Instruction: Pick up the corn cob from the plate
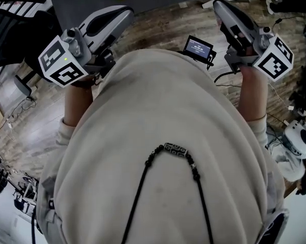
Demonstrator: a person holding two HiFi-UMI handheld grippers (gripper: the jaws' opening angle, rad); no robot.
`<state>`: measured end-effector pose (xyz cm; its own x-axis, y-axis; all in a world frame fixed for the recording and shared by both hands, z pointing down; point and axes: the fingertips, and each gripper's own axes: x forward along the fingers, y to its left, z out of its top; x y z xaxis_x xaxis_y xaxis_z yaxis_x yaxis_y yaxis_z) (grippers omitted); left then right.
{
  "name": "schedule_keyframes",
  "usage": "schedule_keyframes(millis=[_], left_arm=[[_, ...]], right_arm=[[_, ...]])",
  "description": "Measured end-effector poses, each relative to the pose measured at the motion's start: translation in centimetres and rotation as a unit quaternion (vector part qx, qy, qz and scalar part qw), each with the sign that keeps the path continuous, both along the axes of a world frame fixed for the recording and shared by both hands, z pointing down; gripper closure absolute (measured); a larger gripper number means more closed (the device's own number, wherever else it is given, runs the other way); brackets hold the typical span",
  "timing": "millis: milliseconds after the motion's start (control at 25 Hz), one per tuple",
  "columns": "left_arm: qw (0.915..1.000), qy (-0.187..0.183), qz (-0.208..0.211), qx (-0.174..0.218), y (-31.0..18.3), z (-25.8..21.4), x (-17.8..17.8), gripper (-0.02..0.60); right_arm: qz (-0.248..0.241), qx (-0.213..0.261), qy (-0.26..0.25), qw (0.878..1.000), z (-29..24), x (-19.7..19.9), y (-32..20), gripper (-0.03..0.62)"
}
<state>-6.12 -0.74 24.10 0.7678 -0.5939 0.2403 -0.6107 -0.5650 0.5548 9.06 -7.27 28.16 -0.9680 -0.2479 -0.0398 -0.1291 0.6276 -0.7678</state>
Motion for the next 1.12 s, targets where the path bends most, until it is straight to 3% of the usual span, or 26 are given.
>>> schedule_keyframes(millis=[160,520,680,800,880,1000,1120], left_arm=[[0.9994,-0.002,-0.033,-0.011,1.4,0.6,-1.4,0.580],[0.9950,-0.005,-0.100,0.004,5.5,-1.2,-2.6,0.580],[0.9986,0.026,-0.045,-0.015,3.2,-0.1,-1.3,0.580],[0.9985,0.043,-0.026,-0.021,2.4,0.0,-3.7,0.580],[0.9985,0.052,-0.012,-0.013,1.2,1.2,-6.0,0.580],[0.9904,0.118,0.058,0.041,-1.5,2.7,-6.8,0.580],[0.9874,0.133,0.076,0.039,1.3,2.9,-8.6,0.580]], right_arm=[[-0.024,0.016,-0.003,1.000,-1.5,-1.1,0.3,0.579],[-0.093,0.052,-0.011,0.994,-4.2,-2.9,1.5,0.579],[-0.058,0.019,-0.003,0.998,-1.5,-1.9,0.1,0.579],[-0.049,0.003,-0.001,0.999,-0.5,-4.4,-0.5,0.579],[-0.026,0.031,0.029,0.999,-1.5,-6.2,-0.9,0.579],[0.054,0.108,0.123,0.985,-5.1,-5.9,-0.9,0.579],[0.071,0.100,0.144,0.982,-5.2,-7.6,2.1,0.579]])
